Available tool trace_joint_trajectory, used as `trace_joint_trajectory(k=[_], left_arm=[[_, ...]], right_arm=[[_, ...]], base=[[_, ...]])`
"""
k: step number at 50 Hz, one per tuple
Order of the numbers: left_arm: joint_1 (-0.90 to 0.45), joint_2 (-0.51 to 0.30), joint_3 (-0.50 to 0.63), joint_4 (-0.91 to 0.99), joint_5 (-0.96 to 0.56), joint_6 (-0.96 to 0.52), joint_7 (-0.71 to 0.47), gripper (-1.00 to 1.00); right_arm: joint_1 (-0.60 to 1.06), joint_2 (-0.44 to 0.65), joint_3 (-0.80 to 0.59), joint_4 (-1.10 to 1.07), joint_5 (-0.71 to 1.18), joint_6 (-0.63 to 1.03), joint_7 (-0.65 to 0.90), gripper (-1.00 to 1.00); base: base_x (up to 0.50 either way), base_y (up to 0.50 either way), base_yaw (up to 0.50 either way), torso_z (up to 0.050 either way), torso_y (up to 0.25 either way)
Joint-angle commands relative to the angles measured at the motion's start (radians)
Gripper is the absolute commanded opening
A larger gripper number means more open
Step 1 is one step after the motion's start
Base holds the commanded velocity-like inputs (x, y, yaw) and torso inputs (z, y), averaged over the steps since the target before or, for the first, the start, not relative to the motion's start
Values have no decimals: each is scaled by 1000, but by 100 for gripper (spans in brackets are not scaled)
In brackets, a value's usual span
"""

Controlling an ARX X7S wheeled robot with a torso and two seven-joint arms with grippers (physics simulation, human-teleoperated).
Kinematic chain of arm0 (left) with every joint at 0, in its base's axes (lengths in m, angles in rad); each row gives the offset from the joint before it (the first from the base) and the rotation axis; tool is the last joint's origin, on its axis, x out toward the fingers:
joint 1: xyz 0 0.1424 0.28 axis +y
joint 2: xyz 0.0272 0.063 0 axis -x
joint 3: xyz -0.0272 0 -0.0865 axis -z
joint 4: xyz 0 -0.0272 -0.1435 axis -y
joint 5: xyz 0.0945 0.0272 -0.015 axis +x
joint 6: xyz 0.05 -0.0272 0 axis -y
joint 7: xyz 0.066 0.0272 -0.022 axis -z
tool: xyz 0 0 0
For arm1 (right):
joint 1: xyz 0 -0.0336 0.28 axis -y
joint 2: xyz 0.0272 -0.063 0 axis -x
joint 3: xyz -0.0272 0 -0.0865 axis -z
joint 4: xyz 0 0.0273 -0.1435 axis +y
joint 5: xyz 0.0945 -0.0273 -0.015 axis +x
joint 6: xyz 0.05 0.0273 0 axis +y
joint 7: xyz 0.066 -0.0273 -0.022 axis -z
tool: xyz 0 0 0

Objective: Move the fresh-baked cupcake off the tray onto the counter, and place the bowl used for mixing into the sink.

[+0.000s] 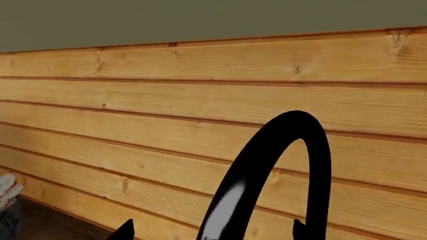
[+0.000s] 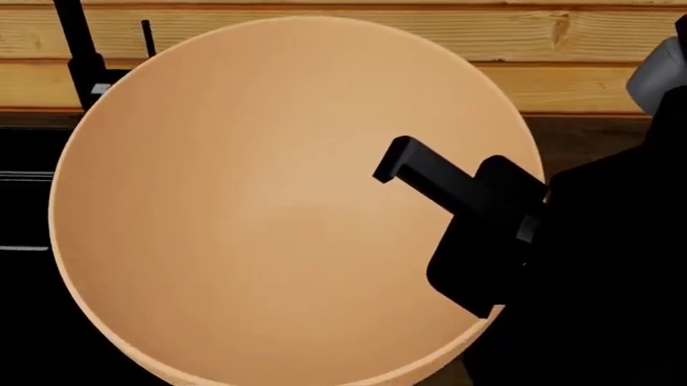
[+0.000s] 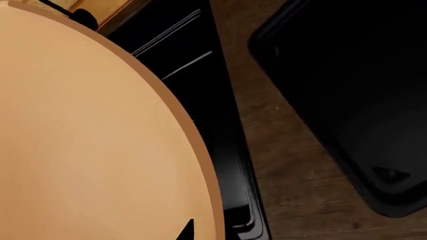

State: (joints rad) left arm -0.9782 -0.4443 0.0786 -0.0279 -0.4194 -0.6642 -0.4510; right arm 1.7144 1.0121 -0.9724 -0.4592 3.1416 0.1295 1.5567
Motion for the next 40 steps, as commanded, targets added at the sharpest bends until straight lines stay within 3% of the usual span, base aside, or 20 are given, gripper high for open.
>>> trace_joint_trajectory(k=[1,4,27,40], left_arm=[[1,-2,-19,-11,-1,11,0,100],[-3,0,-17,-20,1,14,1,100],[1,-4,-14,-15,-2,13,1,100],[5,-6,-17,-23,-1,22,1,100]], right_arm=[[31,0,-34,36,-10,-6,-5,-100],[26,40,-39,36,-21,-16,-8,-100],[16,47,-74,16,-18,-20,-27,-100],[2,40,-88,21,-30,-18,-39,-100]], base=[[0,500,0,0,0],[0,333,0,0,0],[0,0,0,0,0],[0,500,0,0,0]])
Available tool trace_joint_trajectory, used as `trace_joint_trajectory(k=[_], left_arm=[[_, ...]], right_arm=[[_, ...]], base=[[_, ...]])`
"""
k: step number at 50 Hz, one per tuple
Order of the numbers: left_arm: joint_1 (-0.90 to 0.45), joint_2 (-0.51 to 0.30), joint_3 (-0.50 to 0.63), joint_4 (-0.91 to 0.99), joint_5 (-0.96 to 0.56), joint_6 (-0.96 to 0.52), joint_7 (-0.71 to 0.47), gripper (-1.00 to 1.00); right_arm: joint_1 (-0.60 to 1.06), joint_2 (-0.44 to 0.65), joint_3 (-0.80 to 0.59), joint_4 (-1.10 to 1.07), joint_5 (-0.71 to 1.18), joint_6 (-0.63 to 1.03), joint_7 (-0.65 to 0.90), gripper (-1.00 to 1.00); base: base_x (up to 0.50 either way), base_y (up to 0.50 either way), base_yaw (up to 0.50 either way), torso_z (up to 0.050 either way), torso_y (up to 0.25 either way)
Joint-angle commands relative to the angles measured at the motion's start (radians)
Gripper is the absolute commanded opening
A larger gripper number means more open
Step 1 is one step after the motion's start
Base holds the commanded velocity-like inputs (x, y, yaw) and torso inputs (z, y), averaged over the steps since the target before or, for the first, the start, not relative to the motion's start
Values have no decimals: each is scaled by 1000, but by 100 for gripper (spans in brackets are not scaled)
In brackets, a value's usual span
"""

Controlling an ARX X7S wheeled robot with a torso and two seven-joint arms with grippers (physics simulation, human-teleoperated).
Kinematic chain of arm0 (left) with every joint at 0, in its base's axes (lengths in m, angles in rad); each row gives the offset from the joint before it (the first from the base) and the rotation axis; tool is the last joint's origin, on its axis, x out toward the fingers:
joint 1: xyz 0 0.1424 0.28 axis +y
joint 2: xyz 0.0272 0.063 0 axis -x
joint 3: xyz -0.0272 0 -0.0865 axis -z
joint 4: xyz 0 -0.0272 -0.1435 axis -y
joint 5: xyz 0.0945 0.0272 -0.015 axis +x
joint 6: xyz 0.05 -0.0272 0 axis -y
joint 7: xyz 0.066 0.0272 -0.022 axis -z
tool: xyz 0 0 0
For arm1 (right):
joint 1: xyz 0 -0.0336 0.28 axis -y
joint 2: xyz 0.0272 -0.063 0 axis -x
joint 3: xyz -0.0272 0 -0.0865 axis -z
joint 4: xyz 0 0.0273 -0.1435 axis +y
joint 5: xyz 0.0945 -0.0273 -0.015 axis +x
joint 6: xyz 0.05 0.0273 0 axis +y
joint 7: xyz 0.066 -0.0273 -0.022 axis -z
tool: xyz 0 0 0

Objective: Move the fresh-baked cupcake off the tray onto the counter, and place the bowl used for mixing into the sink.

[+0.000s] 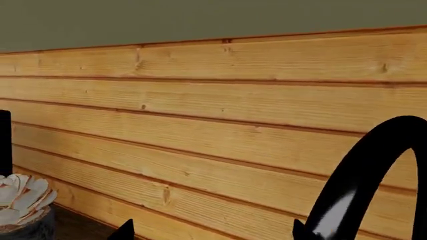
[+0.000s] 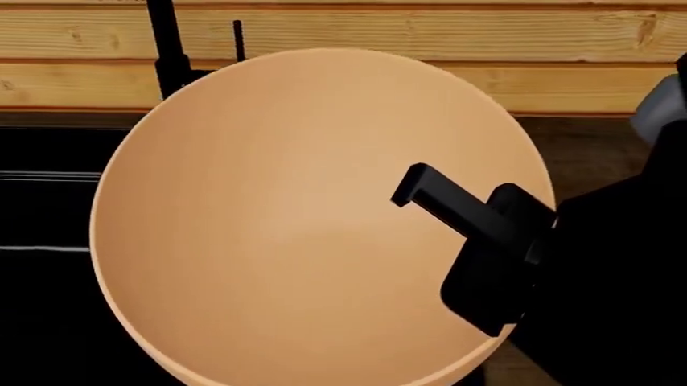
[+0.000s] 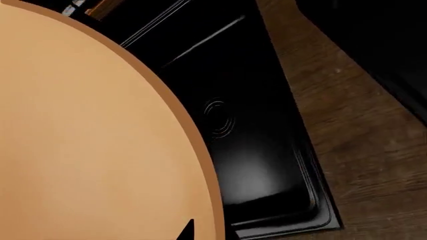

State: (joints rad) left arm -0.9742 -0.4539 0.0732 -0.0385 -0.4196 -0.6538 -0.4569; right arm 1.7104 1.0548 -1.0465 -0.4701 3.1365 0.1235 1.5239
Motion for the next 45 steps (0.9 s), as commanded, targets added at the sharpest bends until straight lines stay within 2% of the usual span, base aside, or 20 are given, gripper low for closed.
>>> trace_joint_trajectory(k=[1,26,36,45], left_arm=[[2,4,-11,-14,-1,12,7,100],[-2,6,-4,-12,-5,9,7,100],[1,6,-1,-10,-6,9,7,100],[-12,12,8,-24,-3,-11,-4,100]], right_arm=[[5,-2,-17,35,-27,-11,-8,-100],[-2,6,-22,40,-35,-8,-24,-100],[-53,94,-36,28,-55,-12,-55,-100],[-57,72,-49,65,-67,23,-61,-100]], base=[[0,500,0,0,0],[0,463,0,0,0],[0,26,0,0,0],[0,0,0,0,0]])
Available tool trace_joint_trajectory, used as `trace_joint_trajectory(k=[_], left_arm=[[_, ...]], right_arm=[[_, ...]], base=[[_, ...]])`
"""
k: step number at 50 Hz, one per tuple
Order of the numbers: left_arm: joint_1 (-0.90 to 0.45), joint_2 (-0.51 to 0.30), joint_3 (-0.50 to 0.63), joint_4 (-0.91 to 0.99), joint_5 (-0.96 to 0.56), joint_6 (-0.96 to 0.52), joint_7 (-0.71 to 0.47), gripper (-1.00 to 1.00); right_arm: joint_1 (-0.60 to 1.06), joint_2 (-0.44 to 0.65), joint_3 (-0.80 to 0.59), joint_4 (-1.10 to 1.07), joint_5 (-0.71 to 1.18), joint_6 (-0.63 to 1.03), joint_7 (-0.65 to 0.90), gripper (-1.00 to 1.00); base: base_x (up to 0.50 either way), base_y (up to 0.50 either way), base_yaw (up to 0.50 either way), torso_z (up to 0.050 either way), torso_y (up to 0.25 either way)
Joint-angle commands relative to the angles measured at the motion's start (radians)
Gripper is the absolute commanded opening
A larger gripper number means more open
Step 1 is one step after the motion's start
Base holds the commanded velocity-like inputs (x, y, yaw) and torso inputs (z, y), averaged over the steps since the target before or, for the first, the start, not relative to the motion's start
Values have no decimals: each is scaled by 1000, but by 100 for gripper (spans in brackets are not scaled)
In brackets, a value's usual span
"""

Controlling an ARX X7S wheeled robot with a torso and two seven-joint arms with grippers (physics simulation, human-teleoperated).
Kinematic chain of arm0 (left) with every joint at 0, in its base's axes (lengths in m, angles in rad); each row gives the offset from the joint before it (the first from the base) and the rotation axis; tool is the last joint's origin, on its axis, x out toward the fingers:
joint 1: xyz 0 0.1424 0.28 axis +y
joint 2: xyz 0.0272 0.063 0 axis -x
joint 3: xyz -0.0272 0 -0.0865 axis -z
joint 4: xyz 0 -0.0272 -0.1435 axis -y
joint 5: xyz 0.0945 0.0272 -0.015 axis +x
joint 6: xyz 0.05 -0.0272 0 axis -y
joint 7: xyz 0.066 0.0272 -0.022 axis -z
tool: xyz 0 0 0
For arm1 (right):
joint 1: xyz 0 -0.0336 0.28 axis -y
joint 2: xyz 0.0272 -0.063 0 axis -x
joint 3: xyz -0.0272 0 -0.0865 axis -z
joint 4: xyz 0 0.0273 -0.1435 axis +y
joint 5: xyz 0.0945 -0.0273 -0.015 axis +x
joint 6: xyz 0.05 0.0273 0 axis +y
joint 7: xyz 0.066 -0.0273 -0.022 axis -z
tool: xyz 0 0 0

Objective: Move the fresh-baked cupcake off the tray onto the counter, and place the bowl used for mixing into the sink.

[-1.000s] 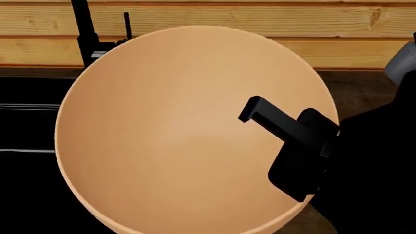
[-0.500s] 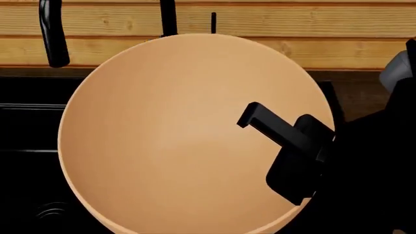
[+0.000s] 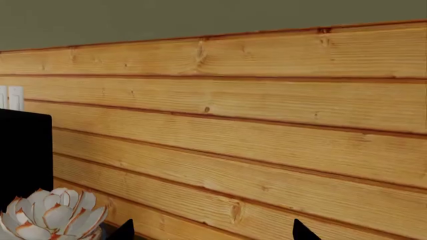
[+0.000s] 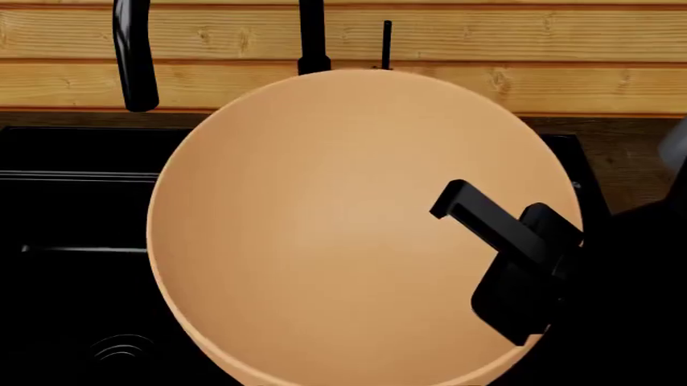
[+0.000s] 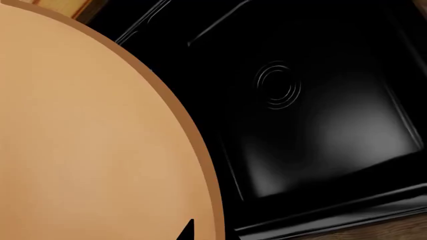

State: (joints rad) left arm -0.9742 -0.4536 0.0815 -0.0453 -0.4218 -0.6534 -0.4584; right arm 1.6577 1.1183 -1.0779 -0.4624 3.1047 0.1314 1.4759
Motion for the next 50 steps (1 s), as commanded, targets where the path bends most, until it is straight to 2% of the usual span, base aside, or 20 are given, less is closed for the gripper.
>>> trace_joint_trajectory(k=[1,9,28,50], left_arm=[[-10,13,-4,-17,-4,-7,0,100],[-20,10,-3,-20,-20,-50,0,100],[-7,16,1,-25,-33,-17,31,100],[-7,16,1,-23,-38,-16,29,100]], right_arm=[[-5,9,-19,59,-35,16,-14,-100],[0,-20,-32,86,-40,34,-13,-100],[-16,-81,-77,239,-88,145,-25,-100],[-52,-92,-112,380,-132,224,-76,-100]], base=[[0,0,0,0,10],[0,0,0,1,0],[0,0,0,0,0],[0,0,0,0,0]])
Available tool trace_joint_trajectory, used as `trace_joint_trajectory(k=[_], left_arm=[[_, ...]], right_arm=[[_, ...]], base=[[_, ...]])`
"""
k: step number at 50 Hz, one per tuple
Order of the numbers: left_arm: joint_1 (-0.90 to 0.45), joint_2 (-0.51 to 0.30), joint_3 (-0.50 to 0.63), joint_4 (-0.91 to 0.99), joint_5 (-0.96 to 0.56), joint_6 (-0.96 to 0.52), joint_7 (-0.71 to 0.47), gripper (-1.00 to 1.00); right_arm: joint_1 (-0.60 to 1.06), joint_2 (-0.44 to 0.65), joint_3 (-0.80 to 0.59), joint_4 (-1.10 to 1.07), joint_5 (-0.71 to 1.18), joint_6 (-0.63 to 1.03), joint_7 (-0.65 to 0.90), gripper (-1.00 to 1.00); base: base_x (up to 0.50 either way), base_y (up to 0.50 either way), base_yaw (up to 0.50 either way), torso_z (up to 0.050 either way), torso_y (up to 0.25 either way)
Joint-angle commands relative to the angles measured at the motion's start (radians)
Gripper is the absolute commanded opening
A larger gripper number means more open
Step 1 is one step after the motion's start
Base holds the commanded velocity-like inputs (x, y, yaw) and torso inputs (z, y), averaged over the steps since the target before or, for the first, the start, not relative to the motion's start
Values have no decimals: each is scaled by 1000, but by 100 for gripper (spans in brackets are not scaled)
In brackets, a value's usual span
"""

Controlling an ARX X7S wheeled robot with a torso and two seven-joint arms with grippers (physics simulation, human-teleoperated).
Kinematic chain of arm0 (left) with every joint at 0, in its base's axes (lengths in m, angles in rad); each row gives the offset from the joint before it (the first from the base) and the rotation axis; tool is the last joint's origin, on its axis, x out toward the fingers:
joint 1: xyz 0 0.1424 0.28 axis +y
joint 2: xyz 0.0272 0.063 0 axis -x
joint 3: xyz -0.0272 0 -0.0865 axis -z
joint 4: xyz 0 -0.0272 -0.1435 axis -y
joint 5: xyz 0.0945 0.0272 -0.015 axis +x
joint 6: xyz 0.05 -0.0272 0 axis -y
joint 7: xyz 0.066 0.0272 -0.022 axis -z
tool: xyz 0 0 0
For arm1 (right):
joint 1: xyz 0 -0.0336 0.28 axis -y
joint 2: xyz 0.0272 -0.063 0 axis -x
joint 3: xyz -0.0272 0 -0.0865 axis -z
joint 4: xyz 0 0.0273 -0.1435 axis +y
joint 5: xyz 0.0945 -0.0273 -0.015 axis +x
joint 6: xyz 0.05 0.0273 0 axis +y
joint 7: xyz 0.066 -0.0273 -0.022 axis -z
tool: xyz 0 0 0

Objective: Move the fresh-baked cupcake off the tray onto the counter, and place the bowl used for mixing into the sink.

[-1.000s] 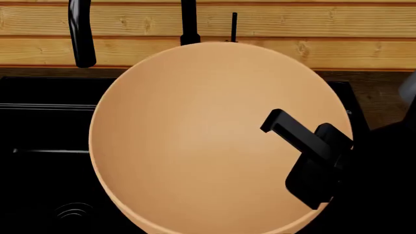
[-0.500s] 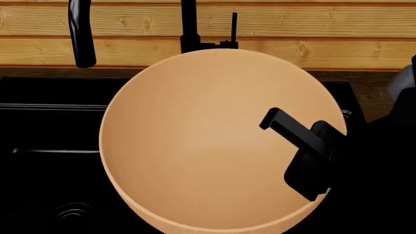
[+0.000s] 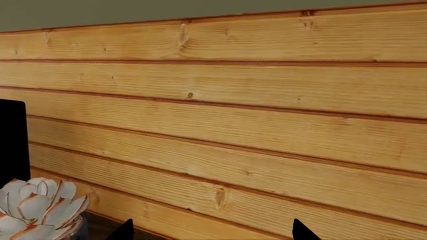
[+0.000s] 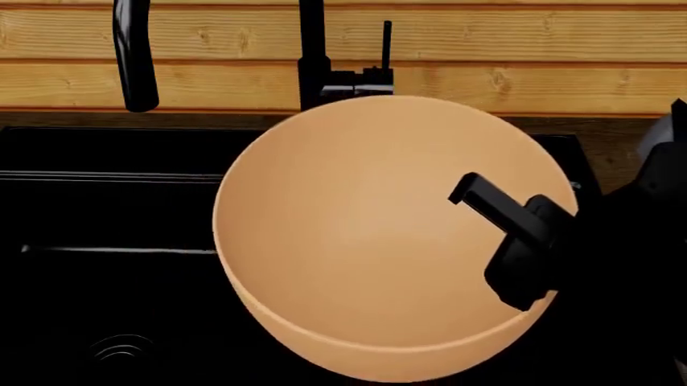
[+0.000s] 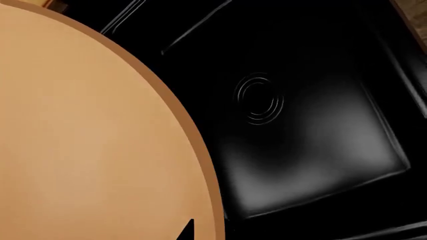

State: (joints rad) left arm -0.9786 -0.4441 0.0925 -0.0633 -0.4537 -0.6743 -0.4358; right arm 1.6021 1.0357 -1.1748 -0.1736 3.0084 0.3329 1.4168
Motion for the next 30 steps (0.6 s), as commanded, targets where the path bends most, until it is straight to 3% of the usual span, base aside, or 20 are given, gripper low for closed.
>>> trace_joint_trajectory(k=[1,30], left_arm=[[-3,7,-9,-6,-5,5,6,100],[2,9,-2,-16,-5,15,8,100]], right_arm=[[3,-10,-16,95,-38,25,-17,-100],[-26,-37,-57,240,-100,124,-64,-100]], base=[[0,0,0,0,0],[0,0,0,0,0]])
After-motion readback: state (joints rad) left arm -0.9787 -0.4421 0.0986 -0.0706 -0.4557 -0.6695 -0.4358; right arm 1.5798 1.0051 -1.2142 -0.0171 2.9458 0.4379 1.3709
